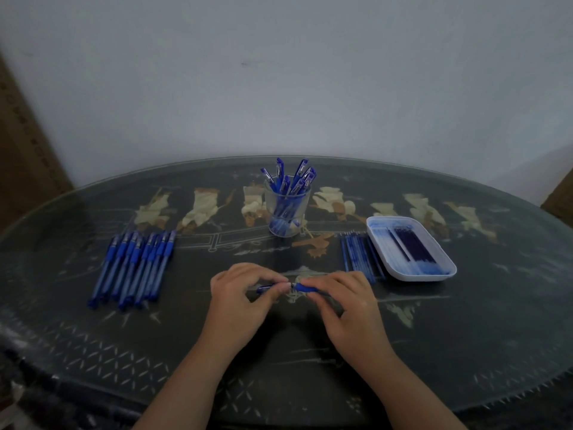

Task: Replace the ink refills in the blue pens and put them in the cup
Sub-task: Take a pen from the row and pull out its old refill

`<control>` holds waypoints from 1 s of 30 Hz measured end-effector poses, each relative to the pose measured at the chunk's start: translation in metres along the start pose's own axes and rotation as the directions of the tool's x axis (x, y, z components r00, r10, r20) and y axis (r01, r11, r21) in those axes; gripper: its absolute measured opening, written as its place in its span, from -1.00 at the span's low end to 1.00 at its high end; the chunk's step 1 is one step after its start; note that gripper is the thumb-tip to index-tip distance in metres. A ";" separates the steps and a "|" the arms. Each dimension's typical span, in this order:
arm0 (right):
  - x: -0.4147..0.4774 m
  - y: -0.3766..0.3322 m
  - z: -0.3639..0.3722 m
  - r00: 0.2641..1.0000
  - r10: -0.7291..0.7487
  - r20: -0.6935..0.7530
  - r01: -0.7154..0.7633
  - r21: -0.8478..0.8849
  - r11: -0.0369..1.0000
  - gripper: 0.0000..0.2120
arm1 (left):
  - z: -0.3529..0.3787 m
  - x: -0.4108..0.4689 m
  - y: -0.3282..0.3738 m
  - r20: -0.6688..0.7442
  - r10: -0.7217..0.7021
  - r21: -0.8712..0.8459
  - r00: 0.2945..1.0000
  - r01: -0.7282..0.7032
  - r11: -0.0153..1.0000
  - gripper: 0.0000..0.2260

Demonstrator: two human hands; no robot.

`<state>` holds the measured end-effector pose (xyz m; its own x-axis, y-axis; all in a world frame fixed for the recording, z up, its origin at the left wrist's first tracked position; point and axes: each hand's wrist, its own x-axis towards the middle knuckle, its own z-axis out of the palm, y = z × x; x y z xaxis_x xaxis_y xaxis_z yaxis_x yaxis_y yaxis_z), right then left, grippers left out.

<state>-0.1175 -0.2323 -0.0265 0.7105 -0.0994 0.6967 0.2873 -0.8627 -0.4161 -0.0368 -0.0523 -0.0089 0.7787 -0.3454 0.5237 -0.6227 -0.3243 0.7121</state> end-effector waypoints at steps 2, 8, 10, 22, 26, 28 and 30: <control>0.000 0.000 0.000 1.000 -0.004 0.003 0.004 -0.004 1.000 -0.79 | 0.000 0.001 0.000 0.009 -0.033 0.022 0.999 0.033 0.999 -0.76; 0.000 -0.001 -0.001 1.000 0.000 -0.011 0.000 -0.008 1.000 -0.79 | -0.004 0.000 0.012 0.101 -0.117 -0.084 0.988 0.126 0.988 -0.71; 0.000 0.000 -0.001 1.000 -0.003 -0.005 0.003 -0.004 1.000 -0.79 | -0.004 0.000 0.012 0.100 -0.114 -0.076 0.988 0.122 0.990 -0.78; 0.000 0.000 0.000 1.000 0.006 0.018 -0.006 -0.010 1.000 -0.79 | -0.006 0.001 0.013 0.153 -0.187 -0.071 0.970 0.200 0.977 -0.85; -0.001 0.001 -0.001 1.000 0.012 0.023 -0.011 -0.021 1.000 -0.79 | -0.007 0.002 0.017 0.150 -0.228 -0.106 0.962 0.245 0.964 -0.78; -0.001 0.001 0.000 1.000 0.014 0.026 -0.013 -0.028 1.000 -0.79 | -0.007 0.001 0.017 0.144 -0.223 -0.130 0.964 0.241 0.962 -0.64; -0.001 0.001 0.000 1.000 0.014 0.025 -0.014 -0.032 0.999 -0.79 | -0.007 0.002 0.017 0.144 -0.193 -0.119 0.971 0.211 0.970 -0.71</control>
<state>-0.1182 -0.2333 -0.0279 0.7304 -0.0993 0.6758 0.2572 -0.8766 -0.4068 -0.0458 -0.0524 0.0077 0.8649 -0.3999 0.3033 -0.4312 -0.2829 0.8567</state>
